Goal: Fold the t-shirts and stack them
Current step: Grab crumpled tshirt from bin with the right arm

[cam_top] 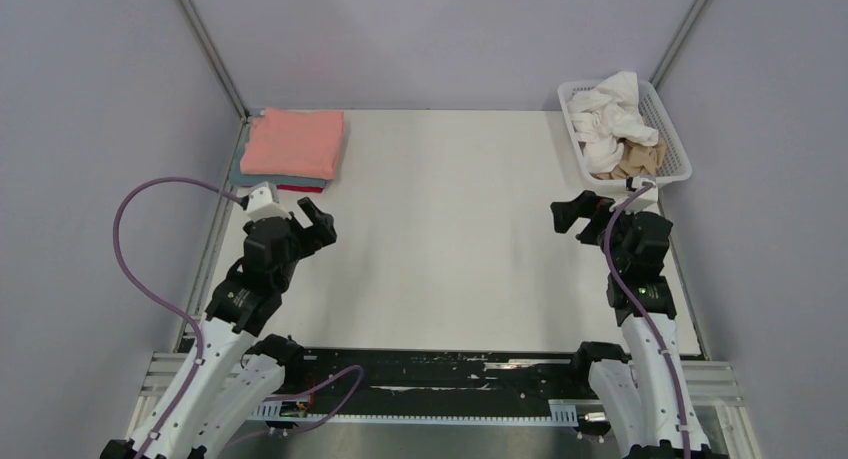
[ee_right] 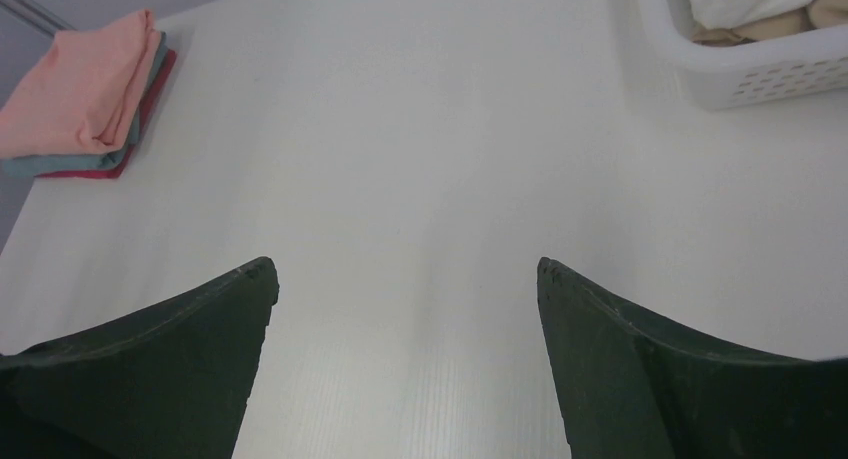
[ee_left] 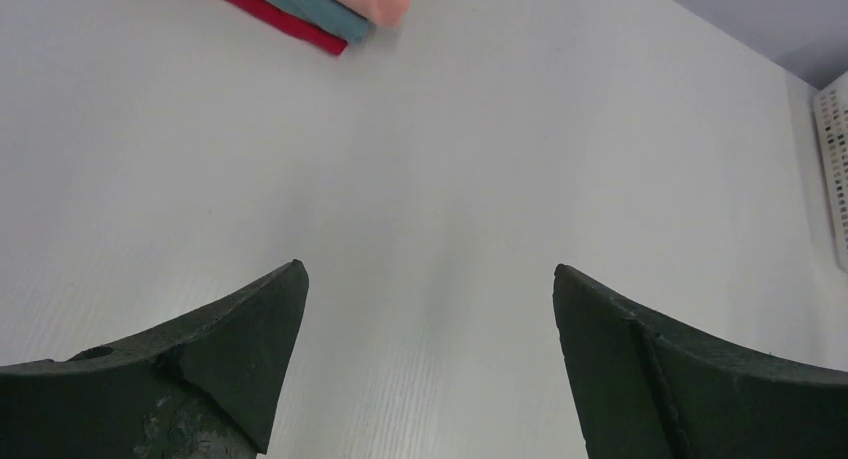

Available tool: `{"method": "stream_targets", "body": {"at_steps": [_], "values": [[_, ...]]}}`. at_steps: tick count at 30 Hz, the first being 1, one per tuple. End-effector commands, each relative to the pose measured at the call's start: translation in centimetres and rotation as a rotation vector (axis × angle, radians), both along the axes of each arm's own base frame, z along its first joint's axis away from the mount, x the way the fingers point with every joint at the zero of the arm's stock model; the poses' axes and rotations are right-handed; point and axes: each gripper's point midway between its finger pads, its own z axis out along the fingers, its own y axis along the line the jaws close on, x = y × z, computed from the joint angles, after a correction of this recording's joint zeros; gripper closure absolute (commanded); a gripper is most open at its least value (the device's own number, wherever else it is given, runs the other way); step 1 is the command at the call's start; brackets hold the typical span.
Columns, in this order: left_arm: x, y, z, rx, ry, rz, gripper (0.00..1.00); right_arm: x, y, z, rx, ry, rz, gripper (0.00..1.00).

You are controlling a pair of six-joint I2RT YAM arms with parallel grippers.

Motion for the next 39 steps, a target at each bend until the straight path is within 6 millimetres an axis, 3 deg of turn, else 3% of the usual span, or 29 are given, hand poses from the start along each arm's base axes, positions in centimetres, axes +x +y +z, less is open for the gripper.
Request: {"method": "stream_targets", "body": {"at_steps": [1, 6, 13, 14, 17, 18, 20, 26, 27, 30, 32, 33, 35, 39], "values": [[-0.3, 0.0, 0.3, -0.020, -0.002, -0.002, 0.00, 1.3, -1.8, 2.5, 0.036, -0.067, -0.125, 0.00], [-0.2, 0.5, 0.4, -0.015, -0.011, 0.034, 0.00, 5.8, -5.2, 4.7, -0.071, -0.082, -0.258, 0.00], [1.3, 0.0, 0.7, -0.047, -0.094, 0.033, 0.00, 17.9, -11.3, 4.2, -0.126, 0.056, -0.391, 0.00], [1.5, -0.1, 0.3, -0.044, -0.091, 0.031, 0.00, 20.1, -12.1, 5.2, -0.147, 0.042, -0.405, 0.00], [2.2, 0.0, 0.6, -0.048, -0.119, 0.050, 0.00, 25.4, -14.4, 3.9, -0.187, 0.072, -0.461, 0.00], [2.3, 0.0, 0.3, -0.043, -0.113, 0.054, 0.00, 27.3, -15.1, 2.3, -0.199, 0.098, -0.475, 0.00], [2.7, 0.2, 0.2, -0.035, -0.116, 0.067, 0.00, 30.3, -16.0, 1.2, -0.228, 0.104, -0.483, 0.00], [3.4, 0.8, -0.2, 0.010, -0.092, 0.103, 0.00, 35.8, -18.3, -3.4, -0.267, 0.145, -0.541, 0.04], [3.6, 0.8, -0.3, 0.015, -0.082, 0.106, 0.00, 36.3, -18.4, -4.2, -0.273, 0.150, -0.541, 0.11], [3.8, 0.8, -0.8, 0.027, -0.057, 0.110, 0.00, 38.1, -18.6, -4.3, -0.310, 0.120, -0.513, 0.54], [3.8, 0.7, -1.1, 0.032, -0.038, 0.106, 0.00, 39.0, -18.3, -3.2, -0.359, 0.087, -0.467, 0.85], [3.8, 0.6, -1.1, 0.031, -0.031, 0.106, 0.00, 39.0, -18.5, -1.7, -0.373, 0.061, -0.468, 0.98], [3.7, 0.6, -1.3, 0.033, -0.019, 0.107, 0.00, 38.6, -18.1, 2.2, -0.389, 0.002, -0.448, 1.00], [3.5, 0.0, -1.8, 0.017, -0.004, 0.075, 0.00, 35.8, -14.8, 12.2, -0.367, -0.157, -0.352, 1.00]]}}
